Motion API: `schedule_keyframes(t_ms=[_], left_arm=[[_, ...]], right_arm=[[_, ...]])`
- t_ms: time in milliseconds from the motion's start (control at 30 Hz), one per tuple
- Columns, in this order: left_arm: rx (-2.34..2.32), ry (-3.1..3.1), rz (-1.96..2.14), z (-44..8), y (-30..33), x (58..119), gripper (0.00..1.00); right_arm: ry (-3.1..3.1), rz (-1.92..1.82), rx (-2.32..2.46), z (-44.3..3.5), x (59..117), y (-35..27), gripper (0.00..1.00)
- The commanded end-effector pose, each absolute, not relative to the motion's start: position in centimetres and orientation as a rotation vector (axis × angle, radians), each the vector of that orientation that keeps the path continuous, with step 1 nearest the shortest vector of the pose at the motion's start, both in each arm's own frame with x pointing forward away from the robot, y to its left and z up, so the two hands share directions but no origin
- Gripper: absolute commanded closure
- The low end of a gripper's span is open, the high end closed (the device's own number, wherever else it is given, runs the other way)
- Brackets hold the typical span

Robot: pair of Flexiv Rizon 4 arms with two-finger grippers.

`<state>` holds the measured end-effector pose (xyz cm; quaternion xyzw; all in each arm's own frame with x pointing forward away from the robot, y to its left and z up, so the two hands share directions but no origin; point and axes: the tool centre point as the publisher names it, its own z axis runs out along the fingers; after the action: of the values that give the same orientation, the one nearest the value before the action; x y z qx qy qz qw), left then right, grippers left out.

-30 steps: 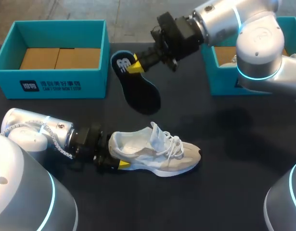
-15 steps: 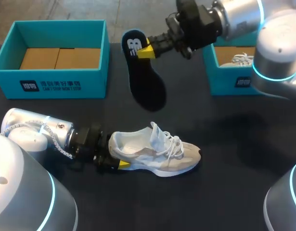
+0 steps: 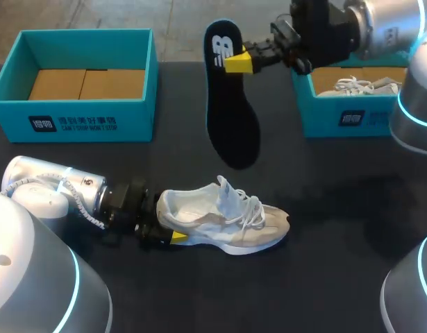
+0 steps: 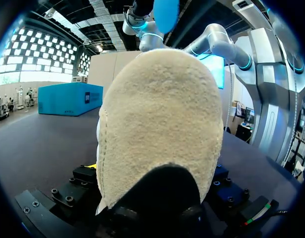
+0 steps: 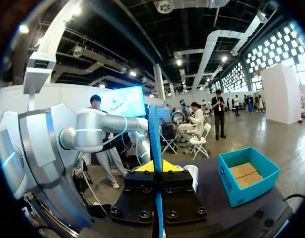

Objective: Take the shoe out of the shoebox, open the shoe tongue, remove and reinsert the insole, then place the shoe into the shoebox

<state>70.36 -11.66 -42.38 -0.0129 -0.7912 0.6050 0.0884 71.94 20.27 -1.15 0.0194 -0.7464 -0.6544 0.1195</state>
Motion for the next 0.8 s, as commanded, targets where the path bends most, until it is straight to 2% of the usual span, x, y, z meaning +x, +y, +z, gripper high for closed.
schedule_keyframes(t_ms=[33, 600, 800], left_arm=[[-0.041, -2.355, 1.797, -42.6, -11.7, 70.6, 1.00], [-0.041, -2.355, 1.797, -42.6, -11.7, 70.6, 1.00], [-0.041, -2.355, 1.797, -42.6, -11.7, 70.6, 1.00]], right_arm=[[-2.194, -1.929, 0.031, -1.3, 70.9, 19.5, 1.00], [-2.194, -1.929, 0.031, -1.3, 70.9, 19.5, 1.00], [-2.159, -1.990, -0.117, -0.3, 70.2, 19.5, 1.00]])
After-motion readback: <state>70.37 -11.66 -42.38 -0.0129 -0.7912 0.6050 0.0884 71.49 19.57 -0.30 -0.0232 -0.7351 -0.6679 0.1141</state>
